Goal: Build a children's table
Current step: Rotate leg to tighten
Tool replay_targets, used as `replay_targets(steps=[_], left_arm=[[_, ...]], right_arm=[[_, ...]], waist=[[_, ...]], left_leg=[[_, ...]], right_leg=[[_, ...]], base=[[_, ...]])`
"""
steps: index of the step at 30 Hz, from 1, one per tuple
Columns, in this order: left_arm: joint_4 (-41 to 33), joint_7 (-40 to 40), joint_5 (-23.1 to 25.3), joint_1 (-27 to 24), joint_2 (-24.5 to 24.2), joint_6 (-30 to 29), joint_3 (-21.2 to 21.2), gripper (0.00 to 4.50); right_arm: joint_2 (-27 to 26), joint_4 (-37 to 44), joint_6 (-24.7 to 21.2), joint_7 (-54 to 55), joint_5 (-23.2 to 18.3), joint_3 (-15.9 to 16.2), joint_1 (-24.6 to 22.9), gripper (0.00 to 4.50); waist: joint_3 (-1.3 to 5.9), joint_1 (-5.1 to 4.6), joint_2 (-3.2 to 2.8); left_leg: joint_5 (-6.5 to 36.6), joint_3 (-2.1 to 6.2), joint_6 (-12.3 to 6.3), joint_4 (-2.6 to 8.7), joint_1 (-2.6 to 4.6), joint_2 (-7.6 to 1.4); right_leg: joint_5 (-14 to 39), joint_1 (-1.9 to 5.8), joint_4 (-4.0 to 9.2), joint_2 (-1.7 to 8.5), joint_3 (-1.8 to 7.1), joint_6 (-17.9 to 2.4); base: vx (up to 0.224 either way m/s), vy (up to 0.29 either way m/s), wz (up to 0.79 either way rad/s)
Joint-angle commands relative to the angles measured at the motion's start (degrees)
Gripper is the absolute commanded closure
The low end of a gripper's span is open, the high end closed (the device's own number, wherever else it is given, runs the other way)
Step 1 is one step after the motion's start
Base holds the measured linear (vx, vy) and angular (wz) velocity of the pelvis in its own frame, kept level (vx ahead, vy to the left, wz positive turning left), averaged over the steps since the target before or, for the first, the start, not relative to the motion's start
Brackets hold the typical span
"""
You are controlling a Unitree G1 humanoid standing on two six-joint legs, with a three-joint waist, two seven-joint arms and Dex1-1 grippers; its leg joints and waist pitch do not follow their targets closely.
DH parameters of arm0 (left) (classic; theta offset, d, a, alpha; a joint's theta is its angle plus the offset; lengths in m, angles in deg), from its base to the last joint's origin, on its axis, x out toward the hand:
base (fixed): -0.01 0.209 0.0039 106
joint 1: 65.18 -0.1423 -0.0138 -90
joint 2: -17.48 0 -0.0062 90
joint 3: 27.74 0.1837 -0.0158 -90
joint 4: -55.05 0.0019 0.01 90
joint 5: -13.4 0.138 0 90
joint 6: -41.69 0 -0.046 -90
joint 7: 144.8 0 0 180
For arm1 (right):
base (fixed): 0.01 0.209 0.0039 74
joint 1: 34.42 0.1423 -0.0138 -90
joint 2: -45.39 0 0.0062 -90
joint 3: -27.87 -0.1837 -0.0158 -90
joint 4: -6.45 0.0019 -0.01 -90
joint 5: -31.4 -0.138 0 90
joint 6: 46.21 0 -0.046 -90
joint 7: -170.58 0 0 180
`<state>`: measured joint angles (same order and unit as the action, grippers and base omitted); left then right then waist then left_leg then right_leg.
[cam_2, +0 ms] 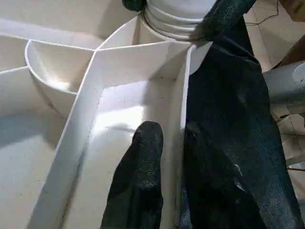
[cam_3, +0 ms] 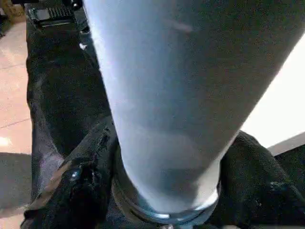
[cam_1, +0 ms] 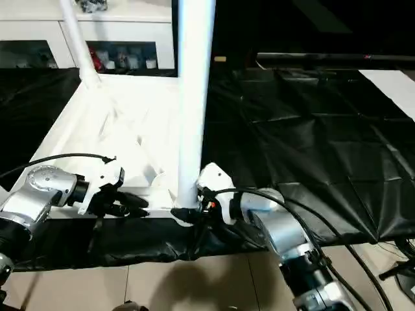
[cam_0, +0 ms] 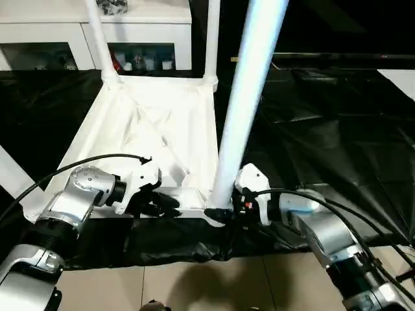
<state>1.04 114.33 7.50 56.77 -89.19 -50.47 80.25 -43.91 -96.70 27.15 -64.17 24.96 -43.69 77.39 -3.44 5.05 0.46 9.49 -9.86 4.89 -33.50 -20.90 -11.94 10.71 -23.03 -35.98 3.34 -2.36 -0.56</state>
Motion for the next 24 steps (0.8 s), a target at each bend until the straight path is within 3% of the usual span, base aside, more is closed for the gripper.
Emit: replay_targets(steps=[1,4,8,11,13,15,17,19,20,21,23,24], left_arm=[[1.3,-0.3,1.3,-0.1,-0.7,-1.6,0.5,3.93],[1.5,0.7,1.8,-0.2,-1.0,-3.3,1.2,4.32],[2.1,0.2,3.2,0.0,-0.8,-4.5,1.8,4.47],[1.6,-1.6,2.9,0.1,0.1,-5.5,1.1,4.50],[0.2,-5.0,2.4,0.2,2.0,-7.7,0.2,4.50],[-2.6,-11.0,1.4,0.4,6.7,-11.6,-1.1,4.50],[-3.9,-14.3,1.8,0.6,9.3,-12.9,-1.1,4.50],[-5.0,-18.1,2.3,0.6,12.4,-14.0,-1.0,4.50],[-5.3,-19.2,2.4,0.5,13.4,-14.7,-1.1,4.50],[-5.9,-20.5,2.8,0.3,15.0,-14.6,-0.7,4.50],[-7.0,-21.6,3.3,-0.6,17.3,-14.2,0.5,4.50],[-7.0,-22.3,3.7,-0.8,18.0,-13.5,0.8,4.50]], right_arm=[[0.0,-0.9,0.7,0.0,0.5,0.3,0.9,1.73],[-0.7,-2.2,1.3,0.0,0.6,0.5,1.4,1.80],[-2.1,-4.2,2.1,0.6,0.2,0.1,2.0,1.82],[-3.2,-5.2,2.3,2.2,-0.2,-0.9,2.2,1.82],[-5.2,-8.2,3.9,8.3,0.8,-3.1,3.0,1.82],[-9.6,-13.6,3.7,20.8,1.8,-7.1,4.5,1.83],[-11.9,-15.5,3.8,24.7,1.9,-8.2,4.7,1.83],[-14.4,-17.0,4.3,28.2,2.6,-8.1,4.9,1.83],[-15.3,-17.7,4.4,29.8,2.9,-8.1,5.0,1.83],[-17.0,-18.8,5.0,31.8,3.2,-8.0,5.4,1.83],[-20.2,-20.7,7.1,33.7,3.0,-7.9,6.2,1.83],[-21.1,-21.2,8.5,33.8,3.4,-7.4,6.5,1.48]], waist=[[3.56,0.01,-0.78],[3.50,-0.09,-0.73],[3.37,-0.28,-0.39],[3.29,-0.44,-0.40],[3.15,-0.70,-0.47],[3.12,-1.32,-0.53],[3.10,-1.75,-0.64],[3.18,-1.97,-0.97],[3.25,-2.11,-0.78],[3.35,-2.15,-0.65],[3.42,-2.14,-0.97],[3.50,-2.10,-1.03]], left_leg=[[19.2,0.42,2.29,4.18,1.04,-1.08],[19.4,0.42,2.26,4.19,1.00,-1.03],[19.2,0.63,2.14,4.37,0.73,-0.96],[20.6,0.69,2.30,4.44,1.15,-1.00],[22.2,0.73,2.70,4.35,1.43,-0.95],[22.4,0.98,3.32,4.50,1.05,-0.76],[22.9,1.08,3.64,4.52,1.12,-0.69],[23.8,1.14,3.23,4.43,1.52,-0.66],[23.5,0.97,2.82,4.37,1.57,-0.55],[22.9,0.90,2.55,4.38,1.43,-0.46],[21.8,0.77,2.06,4.45,1.31,-0.50],[21.9,0.73,1.94,4.40,1.39,-0.47]], right_leg=[[19.5,2.11,5.24,4.05,2.40,-9.9],[20.4,2.09,5.30,4.11,2.43,-9.9],[22.9,2.31,5.49,4.24,2.36,-8.8],[25.4,1.97,5.71,4.30,2.37,-8.3],[27.7,1.59,6.04,4.40,2.32,-8.3],[29.6,1.87,6.11,4.42,2.03,-7.7],[30.2,1.76,6.34,4.36,1.83,-7.4],[30.3,1.65,6.72,4.29,1.73,-6.8],[28.9,1.58,6.70,4.08,1.79,-7.1],[28.1,1.75,6.71,4.05,1.83,-7.3],[26.0,1.73,6.67,3.97,2.01,-7.5],[25.8,1.69,6.64,3.99,2.00,-7.7]], base=[[0.000,0.000,0.00],[0.000,0.000,0.00],[0.000,0.000,0.00],[0.000,0.000,0.00],[0.000,0.000,0.00],[0.000,0.000,0.00],[0.000,0.000,0.00],[0.000,0.000,0.00],[0.000,0.000,0.00],[0.000,0.000,0.00],[0.000,0.000,0.00],[0.000,0.000,0.00]])
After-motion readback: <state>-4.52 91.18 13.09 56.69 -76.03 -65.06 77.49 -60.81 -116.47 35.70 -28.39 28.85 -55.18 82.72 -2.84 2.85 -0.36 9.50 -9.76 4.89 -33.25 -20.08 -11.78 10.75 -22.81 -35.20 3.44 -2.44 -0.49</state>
